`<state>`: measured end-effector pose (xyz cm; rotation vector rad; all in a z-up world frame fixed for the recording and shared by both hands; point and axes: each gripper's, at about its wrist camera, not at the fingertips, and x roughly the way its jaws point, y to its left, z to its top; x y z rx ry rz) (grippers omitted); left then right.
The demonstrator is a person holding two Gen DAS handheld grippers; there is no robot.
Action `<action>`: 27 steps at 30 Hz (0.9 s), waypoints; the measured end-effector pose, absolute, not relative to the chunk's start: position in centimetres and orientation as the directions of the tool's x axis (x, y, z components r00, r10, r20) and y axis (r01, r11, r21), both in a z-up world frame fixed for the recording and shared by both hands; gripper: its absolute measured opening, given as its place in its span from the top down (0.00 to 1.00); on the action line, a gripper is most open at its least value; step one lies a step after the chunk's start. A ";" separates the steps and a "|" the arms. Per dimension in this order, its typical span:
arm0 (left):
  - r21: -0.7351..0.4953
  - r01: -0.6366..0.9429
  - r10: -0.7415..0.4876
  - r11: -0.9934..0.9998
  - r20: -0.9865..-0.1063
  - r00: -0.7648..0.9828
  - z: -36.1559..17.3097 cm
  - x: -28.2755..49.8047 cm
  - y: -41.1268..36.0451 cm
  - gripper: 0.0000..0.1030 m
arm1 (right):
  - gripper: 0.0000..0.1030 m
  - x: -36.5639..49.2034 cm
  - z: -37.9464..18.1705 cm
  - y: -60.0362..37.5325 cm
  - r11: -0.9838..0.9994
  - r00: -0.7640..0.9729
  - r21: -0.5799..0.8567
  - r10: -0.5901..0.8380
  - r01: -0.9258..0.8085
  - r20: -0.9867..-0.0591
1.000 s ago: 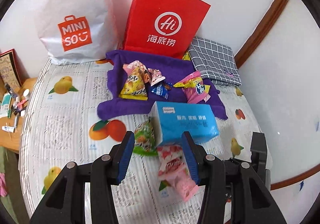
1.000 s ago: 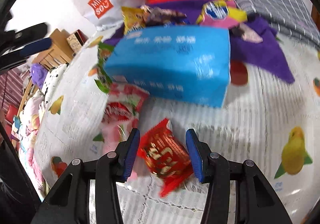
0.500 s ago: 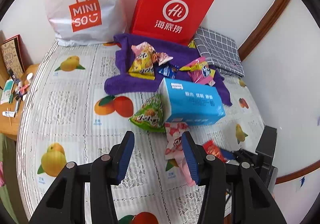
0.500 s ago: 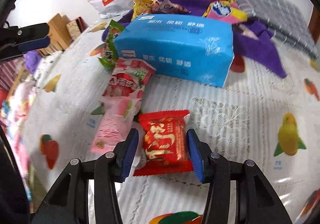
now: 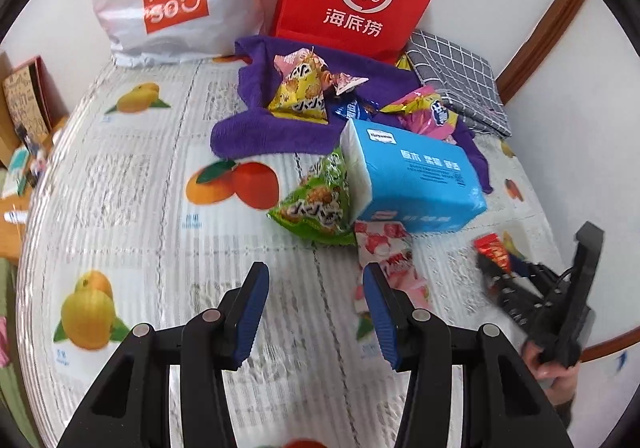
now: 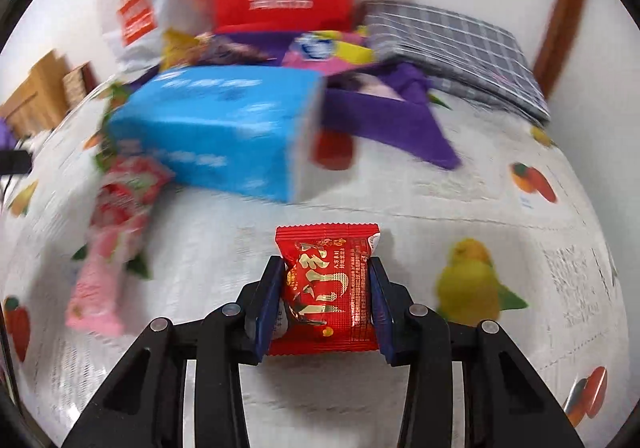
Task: Organize snacks
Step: 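Grasp the green triangle snack bag with the left tool while the right tool holds the red packet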
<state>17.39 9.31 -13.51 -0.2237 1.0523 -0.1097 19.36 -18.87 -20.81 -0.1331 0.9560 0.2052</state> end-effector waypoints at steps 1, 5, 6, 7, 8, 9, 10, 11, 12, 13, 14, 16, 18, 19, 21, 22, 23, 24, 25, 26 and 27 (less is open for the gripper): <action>-0.214 -0.016 -0.177 0.977 -0.848 0.499 -13.7 17.6 9.1 0.55 | 0.60 19.7 -21.0 -19.4 0.977 0.566 -0.012 0.113 -0.213 -0.817; -0.130 -0.004 -0.108 0.992 -0.841 0.530 -14.8 18.7 8.5 0.55 | 0.59 20.1 -21.5 -20.7 0.983 0.575 0.041 0.140 -0.181 -0.806; -0.117 -0.007 -0.095 0.993 -0.841 0.533 -15.2 19.2 8.4 0.55 | 0.59 20.0 -21.5 -20.8 0.983 0.574 0.044 0.142 -0.181 -0.806; -0.113 -0.008 -0.091 0.994 -0.841 0.534 -15.4 19.6 8.4 0.55 | 0.59 19.9 -21.5 -20.7 0.983 0.575 0.043 0.141 -0.181 -0.806; -0.110 -0.005 -0.090 0.994 -0.840 0.535 -15.7 20.0 8.4 0.55 | 0.59 20.0 -21.5 -20.6 0.983 0.575 0.038 0.137 -0.181 -0.807; -0.107 -0.003 -0.089 0.994 -0.839 0.536 -15.9 20.3 8.3 0.55 | 0.59 20.0 -21.5 -20.8 0.983 0.575 0.035 0.135 -0.182 -0.807; -0.104 0.001 -0.088 0.995 -0.837 0.539 -16.0 20.6 8.2 0.55 | 0.59 19.9 -21.5 -20.8 0.983 0.575 0.031 0.132 -0.182 -0.807; -0.105 0.006 -0.091 0.994 -0.834 0.545 -16.1 21.0 8.2 0.55 | 0.59 20.0 -21.6 -20.9 0.983 0.575 0.031 0.132 -0.182 -0.807; -0.108 0.012 -0.097 0.994 -0.831 0.548 -16.2 21.3 8.1 0.55 | 0.59 19.9 -21.5 -20.7 0.983 0.575 0.033 0.133 -0.181 -0.807; -0.114 0.022 -0.107 0.993 -0.828 0.551 -16.2 21.5 8.0 0.55 | 0.59 20.0 -21.5 -20.6 0.983 0.575 0.035 0.135 -0.181 -0.807; -0.119 0.036 -0.118 0.992 -0.825 0.553 -16.3 21.7 7.9 0.55 | 0.59 20.0 -21.5 -20.6 0.983 0.575 0.036 0.135 -0.181 -0.807; -0.120 0.063 -0.134 0.991 -0.819 0.558 -16.4 22.2 7.5 0.55 | 0.59 20.0 -21.5 -20.6 0.983 0.575 0.036 0.136 -0.181 -0.807; -0.103 0.084 -0.132 0.991 -0.822 0.554 -16.7 22.7 7.0 0.55 | 0.58 20.1 -21.5 -20.6 0.982 0.574 0.037 0.138 -0.184 -0.807; -0.094 0.089 -0.128 0.992 -0.824 0.552 -16.9 23.0 6.7 0.55 | 0.58 20.1 -21.5 -20.6 0.982 0.574 0.037 0.138 -0.184 -0.807; -0.074 0.091 -0.113 0.993 -0.826 0.552 -17.4 23.4 6.3 0.54 | 0.58 19.9 -21.5 -20.5 0.982 0.574 0.036 0.138 -0.186 -0.807; -0.067 0.090 -0.106 0.994 -0.822 0.560 -17.4 23.5 6.2 0.54 | 0.58 19.9 -21.5 -20.5 0.982 0.574 0.037 0.139 -0.186 -0.807; -0.059 0.090 -0.100 0.994 -0.818 0.567 -17.5 23.5 6.2 0.54 | 0.58 19.9 -21.5 -20.6 0.982 0.574 0.040 0.141 -0.186 -0.806; -0.055 0.096 -0.100 0.994 -0.816 0.569 -17.5 23.6 6.1 0.54 | 0.57 19.9 -21.5 -20.6 0.982 0.574 0.042 0.143 -0.186 -0.806; -0.055 0.101 -0.103 0.993 -0.814 0.572 -17.5 23.5 6.1 0.56 | 0.57 19.9 -21.4 -20.6 0.982 0.574 0.044 0.145 -0.186 -0.806; -0.060 0.106 -0.110 0.993 -0.812 0.573 -17.5 23.5 6.2 0.60 | 0.57 19.9 -21.5 -20.7 0.981 0.573 0.046 0.147 -0.186 -0.806; -0.059 0.111 -0.112 0.992 -0.809 0.577 -17.4 23.3 6.2 0.62 | 0.57 20.0 -21.5 -20.7 0.981 0.573 0.048 0.148 -0.186 -0.806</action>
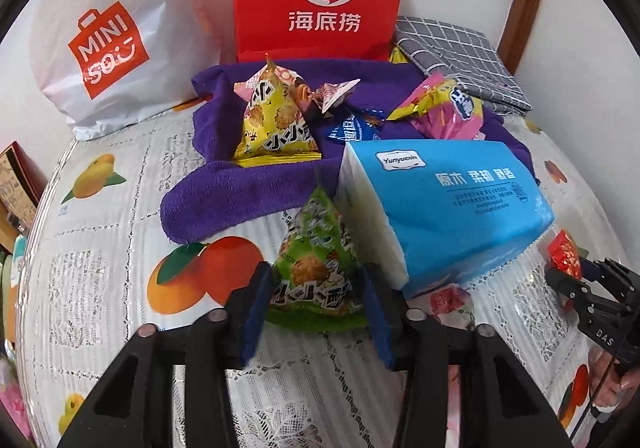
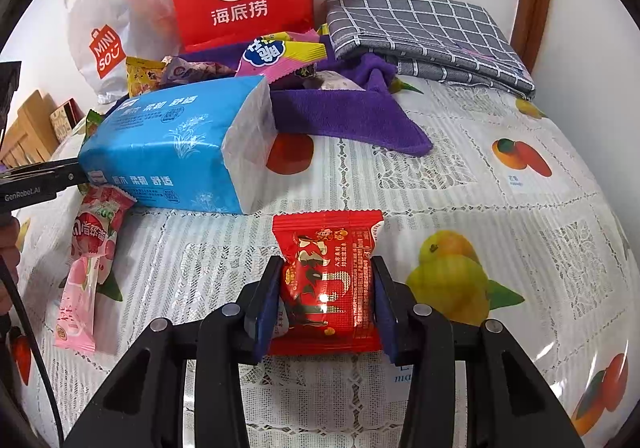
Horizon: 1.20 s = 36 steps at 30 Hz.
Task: Organize snacks
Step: 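Grasp the green triangle snack bag with the left tool while the right tool holds the red packet, then carry the green triangle bag with the left tool while the right tool carries the red packet toward the towel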
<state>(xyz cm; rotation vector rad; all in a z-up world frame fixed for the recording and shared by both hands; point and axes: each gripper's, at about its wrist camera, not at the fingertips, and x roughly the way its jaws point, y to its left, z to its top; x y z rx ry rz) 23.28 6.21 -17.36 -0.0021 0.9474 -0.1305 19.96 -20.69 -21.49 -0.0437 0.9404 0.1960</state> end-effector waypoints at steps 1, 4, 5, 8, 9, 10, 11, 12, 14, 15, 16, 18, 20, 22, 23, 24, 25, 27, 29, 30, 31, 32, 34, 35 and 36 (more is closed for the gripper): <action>-0.056 0.111 -0.110 0.992 -0.809 0.578 -17.3 23.1 6.2 0.62 | 0.57 20.0 -21.5 -20.7 0.981 0.573 0.049 0.149 -0.186 -0.806; -0.068 0.104 -0.116 0.992 -0.811 0.573 -16.9 22.3 6.6 0.62 | 0.57 20.0 -21.5 -20.7 0.981 0.573 0.050 0.150 -0.187 -0.806; -0.080 0.103 -0.124 0.992 -0.811 0.571 -16.7 22.0 6.7 0.62 | 0.57 20.0 -21.5 -20.7 0.981 0.573 0.050 0.150 -0.187 -0.806; -0.115 0.101 -0.152 0.988 -0.811 0.564 -16.2 20.4 7.1 0.62 | 0.57 20.0 -21.5 -20.7 0.981 0.572 0.053 0.153 -0.187 -0.806; -0.119 0.099 -0.154 0.988 -0.814 0.559 -16.1 19.7 7.2 0.62 | 0.57 20.0 -21.5 -20.7 0.981 0.572 0.053 0.153 -0.187 -0.806; -0.120 0.099 -0.155 0.988 -0.817 0.555 -16.0 19.0 7.2 0.62 | 0.57 19.9 -21.5 -20.7 0.981 0.572 0.054 0.153 -0.187 -0.806; -0.121 0.099 -0.156 0.988 -0.822 0.548 -16.0 18.3 7.2 0.62 | 0.57 20.0 -21.5 -20.7 0.981 0.572 0.053 0.153 -0.187 -0.806; -0.128 0.096 -0.160 0.987 -0.830 0.534 -16.0 17.4 7.3 0.62 | 0.57 20.0 -21.5 -20.7 0.981 0.572 0.053 0.153 -0.187 -0.806; -0.134 0.092 -0.163 0.987 -0.830 0.533 -15.9 15.8 7.5 0.62 | 0.57 20.0 -21.5 -20.7 0.981 0.572 0.056 0.155 -0.187 -0.806; -0.131 0.094 -0.161 0.987 -0.830 0.534 -15.9 15.2 7.4 0.62 | 0.57 20.0 -21.5 -20.7 0.981 0.571 0.055 0.155 -0.187 -0.806; -0.126 0.099 -0.160 0.987 -0.831 0.533 -15.9 14.6 7.4 0.62 | 0.57 20.0 -21.5 -20.7 0.981 0.571 0.055 0.154 -0.187 -0.806; -0.119 0.111 -0.160 0.987 -0.832 0.531 -16.1 13.7 7.2 0.62 | 0.57 20.0 -21.5 -20.8 0.981 0.571 0.054 0.153 -0.188 -0.806; -0.108 0.111 -0.151 0.988 -0.833 0.532 -16.4 13.4 7.1 0.59 | 0.57 20.0 -21.5 -20.8 0.981 0.571 0.052 0.153 -0.188 -0.807; -0.090 0.096 -0.127 0.991 -0.836 0.533 -16.7 13.3 7.0 0.52 | 0.57 20.0 -21.5 -20.7 0.981 0.571 0.053 0.153 -0.188 -0.807; -0.094 0.093 -0.130 0.991 -0.833 0.537 -16.8 13.3 7.1 0.52 | 0.57 20.0 -21.5 -20.7 0.981 0.571 0.053 0.153 -0.188 -0.807; -0.099 0.092 -0.133 0.991 -0.830 0.542 -16.8 13.3 7.1 0.51 | 0.57 20.0 -21.5 -20.7 0.981 0.571 0.053 0.152 -0.188 -0.807; -0.100 0.091 -0.133 0.991 -0.829 0.543 -16.8 13.4 7.1 0.50 | 0.57 20.0 -21.5 -20.7 0.981 0.571 0.053 0.153 -0.188 -0.807; -0.100 0.090 -0.133 0.991 -0.831 0.540 -17.0 13.7 7.0 0.45 | 0.57 20.0 -21.5 -20.7 0.981 0.571 0.053 0.153 -0.188 -0.807; -0.084 0.084 -0.116 0.993 -0.841 0.529 -17.4 14.2 6.8 0.44 | 0.57 20.0 -21.5 -20.7 0.981 0.571 0.053 0.153 -0.188 -0.807; -0.080 0.085 -0.113 0.993 -0.840 0.530 -17.6 14.3 6.7 0.43 | 0.57 20.0 -21.5 -20.7 0.981 0.571 0.052 0.152 -0.188 -0.807; -0.080 0.085 -0.113 0.993 -0.839 0.532 -17.6 14.4 6.6 0.43 | 0.57 20.0 -21.5 -20.7 0.981 0.571 0.051 0.152 -0.188 -0.807; -0.080 0.078 -0.110 0.994 -0.840 0.531 -17.7 14.7 6.6 0.43 | 0.57 20.0 -21.5 -20.7 0.981 0.571 0.050 0.151 -0.188 -0.807; -0.089 0.065 -0.110 0.994 -0.837 0.536 -17.9 14.9 6.6 0.43 | 0.57 20.0 -21.5 -20.7 0.981 0.571 0.051 0.152 -0.188 -0.807; -0.097 0.056 -0.112 0.994 -0.836 0.537 -18.0 15.0 6.7 0.45 | 0.57 20.0 -21.5 -20.7 0.981 0.571 0.051 0.152 -0.188 -0.807; -0.104 0.056 -0.118 0.993 -0.835 0.538 -18.0 15.0 6.7 0.47 | 0.57 20.0 -21.5 -20.7 0.981 0.571 0.051 0.152 -0.188 -0.807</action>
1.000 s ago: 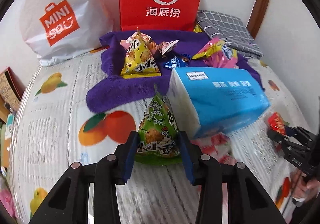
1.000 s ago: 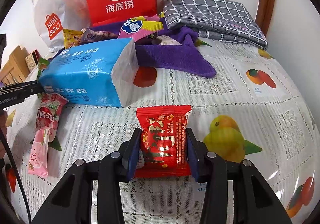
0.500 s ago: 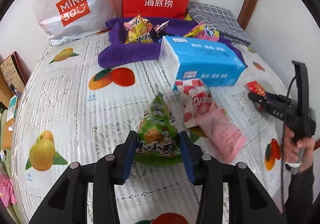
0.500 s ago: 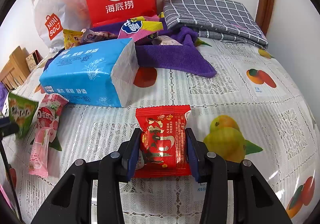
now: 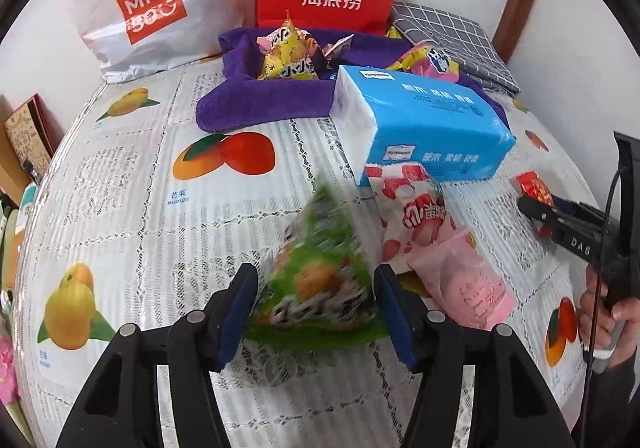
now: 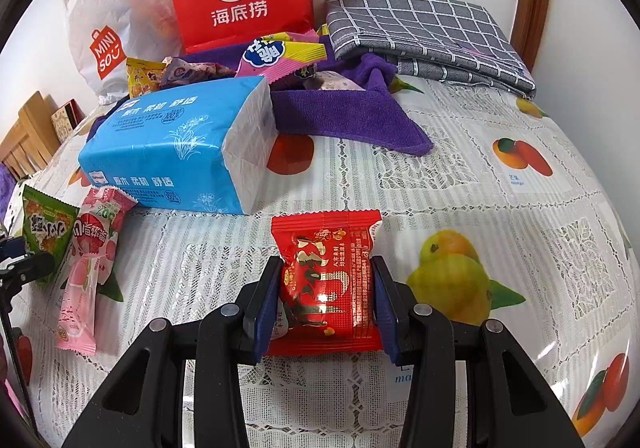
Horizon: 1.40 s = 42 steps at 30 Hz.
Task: Organize snacks
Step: 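Carry the green triangle bag with the left tool while the right tool carries the red packet toward the towel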
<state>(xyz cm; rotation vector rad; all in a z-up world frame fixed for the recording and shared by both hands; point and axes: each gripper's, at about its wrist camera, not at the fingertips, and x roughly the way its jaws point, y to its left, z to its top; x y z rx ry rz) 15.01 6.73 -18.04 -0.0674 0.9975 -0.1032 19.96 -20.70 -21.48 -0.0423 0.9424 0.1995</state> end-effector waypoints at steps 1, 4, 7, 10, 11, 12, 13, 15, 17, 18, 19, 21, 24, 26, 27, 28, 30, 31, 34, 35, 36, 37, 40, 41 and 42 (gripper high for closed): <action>-0.108 0.058 -0.122 0.992 -0.833 0.540 -18.0 15.0 6.7 0.48 | 0.57 20.0 -21.5 -20.7 0.981 0.571 0.051 0.152 -0.189 -0.807; -0.121 0.070 -0.139 0.990 -0.824 0.550 -17.7 14.7 6.7 0.52 | 0.57 20.0 -21.5 -20.7 0.981 0.571 0.052 0.153 -0.189 -0.807; -0.135 0.076 -0.154 0.988 -0.811 0.564 -16.8 14.1 6.7 0.52 | 0.57 20.0 -21.5 -20.7 0.980 0.570 0.056 0.156 -0.189 -0.807; -0.144 0.092 -0.170 0.985 -0.800 0.576 -15.7 13.6 6.5 0.52 | 0.58 20.0 -21.5 -20.8 0.981 0.570 0.060 0.158 -0.187 -0.806; -0.145 0.093 -0.172 0.985 -0.797 0.579 -15.4 13.4 6.5 0.52 | 0.58 20.0 -21.5 -20.8 0.981 0.571 0.059 0.157 -0.186 -0.806; -0.151 0.098 -0.180 0.984 -0.793 0.582 -14.9 13.3 6.4 0.52 | 0.58 20.0 -21.5 -20.8 0.981 0.571 0.057 0.155 -0.186 -0.806; -0.157 0.102 -0.187 0.982 -0.790 0.584 -14.5 13.2 6.5 0.52 | 0.58 20.0 -21.5 -20.7 0.981 0.571 0.055 0.154 -0.186 -0.806; -0.172 0.113 -0.205 0.979 -0.783 0.587 -13.7 13.0 6.5 0.52 | 0.59 20.0 -21.4 -20.7 0.981 0.572 0.056 0.154 -0.185 -0.806; -0.181 0.119 -0.216 0.976 -0.778 0.590 -13.0 12.7 6.5 0.52 | 0.59 19.9 -21.3 -20.8 0.982 0.574 0.053 0.149 -0.179 -0.805; -0.182 0.124 -0.220 0.975 -0.776 0.591 -12.5 12.5 6.4 0.52 | 0.59 19.8 -21.3 -20.8 0.984 0.575 0.047 0.139 -0.171 -0.806; -0.181 0.128 -0.221 0.975 -0.774 0.593 -12.3 12.5 6.4 0.52 | 0.60 19.7 -21.1 -20.9 0.986 0.575 0.048 0.131 -0.158 -0.808; -0.171 0.139 -0.220 0.975 -0.765 0.605 -11.5 12.1 6.4 0.52 | 0.60 19.4 -20.6 -21.2 0.983 0.559 0.116 0.177 -0.144 -0.810; -0.165 0.153 -0.224 0.974 -0.758 0.613 -10.5 11.9 6.2 0.52 | 0.60 18.5 -18.7 -21.1 0.969 0.564 0.200 0.249 -0.147 -0.787; -0.164 0.159 -0.227 0.974 -0.753 0.617 -9.9 11.9 6.1 0.52 | 0.60 17.7 -16.8 -20.3 0.973 0.591 0.169 0.231 -0.160 -0.773; -0.166 0.162 -0.231 0.973 -0.749 0.621 -9.6 11.9 6.0 0.52 | 0.60 17.3 -15.8 -19.8 0.974 0.605 0.149 0.221 -0.168 -0.765; -0.168 0.165 -0.235 0.972 -0.745 0.624 -9.3 11.9 5.9 0.52 | 0.60 16.8 -14.7 -19.4 0.975 0.619 0.129 0.214 -0.180 -0.756; -0.178 0.168 -0.245 0.969 -0.738 0.629 -8.6 12.1 5.8 0.52 | 0.60 16.3 -12.9 -18.7 0.973 0.634 0.110 0.215 -0.201 -0.743; -0.184 0.168 -0.249 0.968 -0.734 0.631 -8.3 12.2 5.7 0.52 | 0.60 16.2 -12.1 -18.5 0.973 0.636 0.101 0.214 -0.209 -0.741; -0.195 0.161 -0.253 0.967 -0.724 0.642 -7.3 12.8 5.5 0.52 | 0.60 15.9 -9.9 -18.0 0.971 0.645 0.090 0.214 -0.220 -0.733; -0.198 0.164 -0.257 0.966 -0.721 0.644 -7.0 13.0 5.4 0.52 | 0.60 16.0 -9.3 -18.0 0.971 0.646 0.090 0.216 -0.223 -0.732; -0.200 0.165 -0.259 0.966 -0.717 0.648 -6.5 13.4 5.3 0.52 | 0.60 16.0 -8.7 -17.9 0.970 0.646 0.092 0.220 -0.226 -0.731; -0.200 0.165 -0.259 0.966 -0.714 0.651 -6.2 13.6 5.3 0.52 | 0.60 16.1 -8.3 -17.9 0.969 0.646 0.094 0.224 -0.229 -0.730; -0.204 0.176 -0.270 0.963 -0.705 0.656 -5.0 14.6 5.0 0.52 | 0.60 16.4 -6.7 -17.6 0.972 0.661 0.068 0.203 -0.224 -0.723; -0.211 0.183 -0.279 0.960 -0.703 0.654 -4.7 15.0 4.8 0.52 | 0.60 16.6 -6.4 -17.5 0.975 0.665 0.052 0.187 -0.218 -0.723; -0.215 0.188 -0.285 0.958 -0.700 0.655 -4.3 15.3 4.7 0.52 | 0.60 16.8 -6.2 -17.4 0.976 0.667 0.044 0.178 -0.213 -0.723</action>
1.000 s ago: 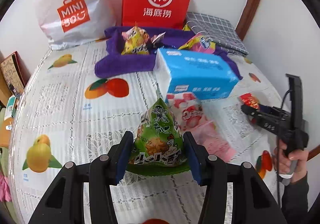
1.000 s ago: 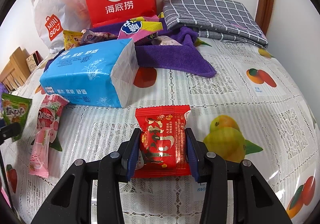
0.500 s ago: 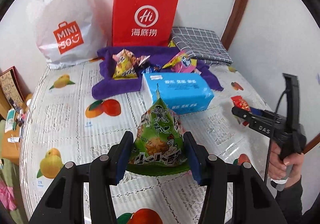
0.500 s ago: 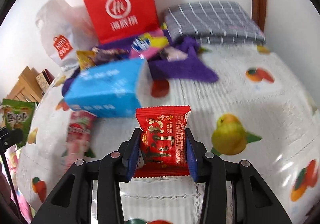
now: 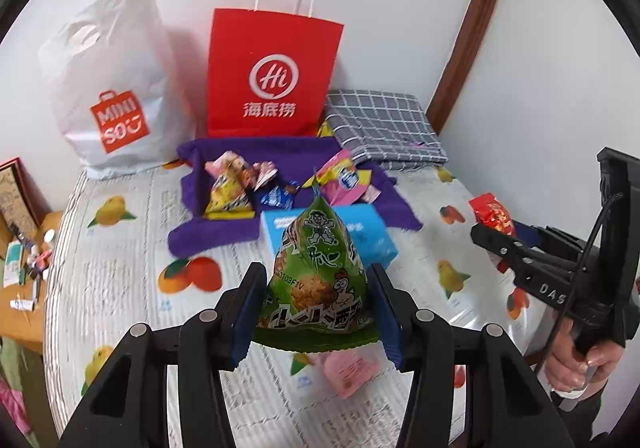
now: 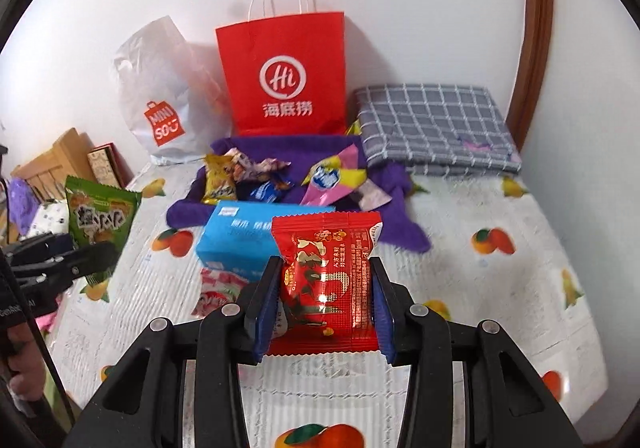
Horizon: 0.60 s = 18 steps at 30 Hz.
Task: Organize snacks
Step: 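Carry the green triangle bag with the left tool while the right tool carries the red packet toward the towel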
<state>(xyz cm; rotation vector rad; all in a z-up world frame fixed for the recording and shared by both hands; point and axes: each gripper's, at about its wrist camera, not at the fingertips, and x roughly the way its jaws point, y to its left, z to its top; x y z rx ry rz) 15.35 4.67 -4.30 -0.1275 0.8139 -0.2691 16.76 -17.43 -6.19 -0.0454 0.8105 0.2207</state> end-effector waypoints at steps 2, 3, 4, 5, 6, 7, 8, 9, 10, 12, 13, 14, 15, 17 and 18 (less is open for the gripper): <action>-0.210 0.193 -0.285 0.958 -0.695 0.660 -3.7 16.0 4.4 0.52 | 0.60 17.3 -5.6 -17.4 0.977 0.670 0.042 0.173 -0.207 -0.722; -0.205 0.196 -0.284 0.959 -0.692 0.663 -3.4 16.3 4.2 0.52 | 0.60 17.6 -5.4 -17.3 0.977 0.668 0.042 0.172 -0.207 -0.724; -0.202 0.198 -0.283 0.959 -0.691 0.665 -3.2 16.6 4.0 0.52 | 0.60 18.0 -5.2 -17.3 0.978 0.668 0.039 0.168 -0.204 -0.724; -0.200 0.200 -0.283 0.959 -0.689 0.667 -2.9 16.9 3.9 0.52 | 0.60 18.2 -5.1 -17.4 0.979 0.670 0.037 0.164 -0.200 -0.724; -0.196 0.201 -0.281 0.960 -0.688 0.669 -2.6 17.3 3.7 0.52 | 0.60 18.5 -4.9 -17.3 0.979 0.672 0.034 0.162 -0.199 -0.722; -0.194 0.203 -0.281 0.960 -0.688 0.670 -2.4 17.6 3.6 0.52 | 0.60 18.9 -4.7 -17.4 0.979 0.673 0.034 0.163 -0.201 -0.721; -0.191 0.204 -0.280 0.960 -0.688 0.670 -2.2 17.9 3.5 0.52 | 0.60 19.1 -4.6 -17.4 0.978 0.674 0.037 0.167 -0.203 -0.720; -0.188 0.205 -0.278 0.961 -0.688 0.670 -1.9 18.3 3.3 0.52 | 0.60 19.4 -4.3 -17.4 0.978 0.674 0.043 0.173 -0.205 -0.718; -0.185 0.207 -0.277 0.961 -0.688 0.671 -1.8 18.5 3.2 0.52 | 0.60 19.7 -4.2 -17.4 0.977 0.675 0.046 0.178 -0.208 -0.716; -0.178 0.214 -0.277 0.961 -0.688 0.671 -1.5 19.0 2.9 0.52 | 0.60 20.0 -3.8 -17.4 0.975 0.679 0.049 0.185 -0.215 -0.711; -0.178 0.217 -0.279 0.960 -0.686 0.672 -1.4 19.2 2.8 0.52 | 0.60 20.1 -3.7 -17.4 0.975 0.681 0.051 0.189 -0.218 -0.708; -0.181 0.220 -0.283 0.959 -0.684 0.672 -1.2 19.4 2.7 0.52 | 0.60 20.2 -3.5 -17.4 0.974 0.682 0.052 0.193 -0.222 -0.706; -0.184 0.224 -0.288 0.957 -0.683 0.671 -1.0 19.5 2.6 0.52 | 0.60 20.3 -3.4 -17.4 0.973 0.681 0.053 0.195 -0.224 -0.706; -0.191 0.234 -0.301 0.953 -0.679 0.670 -0.8 19.8 2.3 0.52 | 0.60 20.6 -3.3 -17.4 0.972 0.679 0.054 0.198 -0.227 -0.707; -0.192 0.236 -0.303 0.953 -0.678 0.670 -0.7 20.0 2.2 0.52 | 0.60 20.8 -3.2 -17.4 0.972 0.678 0.055 0.199 -0.229 -0.707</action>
